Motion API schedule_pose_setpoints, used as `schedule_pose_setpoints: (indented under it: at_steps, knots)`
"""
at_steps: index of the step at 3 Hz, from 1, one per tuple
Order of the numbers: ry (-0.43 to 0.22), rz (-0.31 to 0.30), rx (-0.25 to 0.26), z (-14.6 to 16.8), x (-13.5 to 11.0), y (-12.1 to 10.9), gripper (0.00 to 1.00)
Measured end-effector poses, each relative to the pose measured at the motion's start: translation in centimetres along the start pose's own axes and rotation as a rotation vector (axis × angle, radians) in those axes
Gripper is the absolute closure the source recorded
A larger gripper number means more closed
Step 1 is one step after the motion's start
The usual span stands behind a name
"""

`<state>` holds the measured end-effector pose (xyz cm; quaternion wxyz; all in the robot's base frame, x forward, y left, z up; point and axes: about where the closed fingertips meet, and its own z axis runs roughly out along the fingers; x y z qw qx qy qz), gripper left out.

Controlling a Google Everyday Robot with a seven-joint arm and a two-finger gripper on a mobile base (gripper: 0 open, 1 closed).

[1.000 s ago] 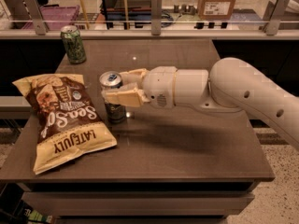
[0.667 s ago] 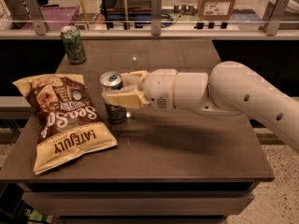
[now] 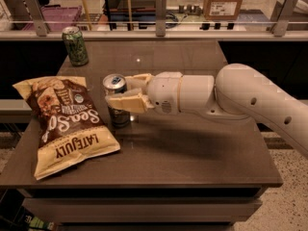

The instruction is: Move redbull can near brown chip bag

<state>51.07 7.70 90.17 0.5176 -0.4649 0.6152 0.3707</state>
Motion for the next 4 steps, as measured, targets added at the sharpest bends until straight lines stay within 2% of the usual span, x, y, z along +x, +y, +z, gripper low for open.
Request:
schedule_pose_setpoints:
  at_steps: [2,3,4]
  knots:
    - [0.001,-0.003,-0.007,0.31,-0.15,0.30,0.13]
    - [0.001,-0.005,-0.011,0.46,-0.22,0.44,0.00]
    - [0.001,-0.005,-0.011,0.46,-0.22,0.45,0.00]
